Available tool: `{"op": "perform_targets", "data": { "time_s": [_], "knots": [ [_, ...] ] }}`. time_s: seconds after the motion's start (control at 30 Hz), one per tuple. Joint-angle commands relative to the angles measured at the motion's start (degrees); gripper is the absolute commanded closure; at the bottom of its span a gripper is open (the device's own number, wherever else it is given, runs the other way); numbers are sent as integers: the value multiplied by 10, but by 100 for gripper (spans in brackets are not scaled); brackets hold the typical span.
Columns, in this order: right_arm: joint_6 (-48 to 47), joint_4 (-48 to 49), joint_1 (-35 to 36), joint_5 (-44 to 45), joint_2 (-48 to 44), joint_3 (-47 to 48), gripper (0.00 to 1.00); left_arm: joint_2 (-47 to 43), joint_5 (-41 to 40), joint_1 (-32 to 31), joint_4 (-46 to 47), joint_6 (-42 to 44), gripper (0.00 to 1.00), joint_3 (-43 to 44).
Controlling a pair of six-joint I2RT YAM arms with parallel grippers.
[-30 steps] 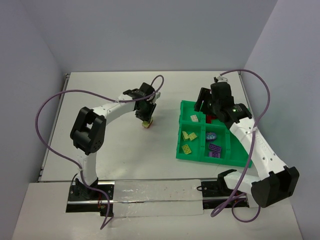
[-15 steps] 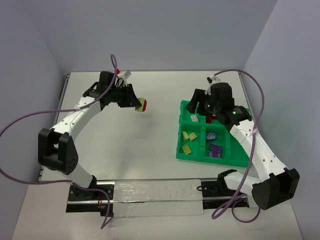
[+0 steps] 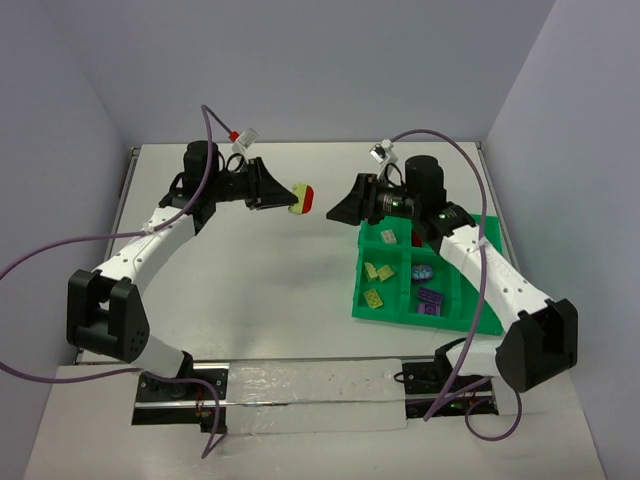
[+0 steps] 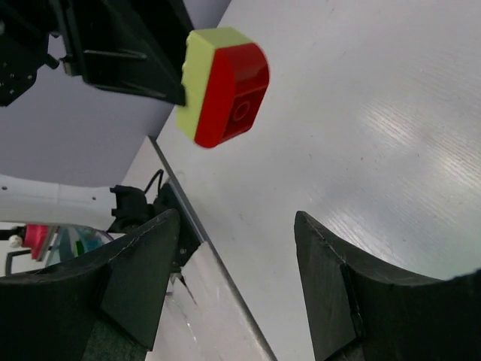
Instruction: Sort the legos into containers by color
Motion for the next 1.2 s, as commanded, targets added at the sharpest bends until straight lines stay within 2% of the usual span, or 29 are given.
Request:
{"op": "perform_targets", "data": {
  "time_s": [0.0,0.33,0.43,0.67,0.87,0.9,1.0,1.07,1.17],
  "knots": [
    [67,123,2,-38,34,7,29,-21,46,1,64,-29,100,-2],
    [217,335,7,-88,101,-27,28,-36,59,1,67,-36,100,3],
    [232,354,12,-91,117,-25,28,-40,61,1,65,-34,100,2],
    [308,468,15,-117,160,-28,30,-45,55,1,54,-27,100,7],
    [348,528,27,-151,191,-19,47,-42,56,1,61,-30,100,5],
    [361,542,29,-153,195,-21,54,-43,55,1,62,-31,100,6],
    [371,560,30,-154,196,-29,63,-44,54,1,60,-30,100,6],
    [371,562,30,-155,196,-34,76,-43,51,1,54,-25,100,6],
    [369,562,30,-152,189,-45,90,-41,46,1,49,-19,100,6]
  ]
}}
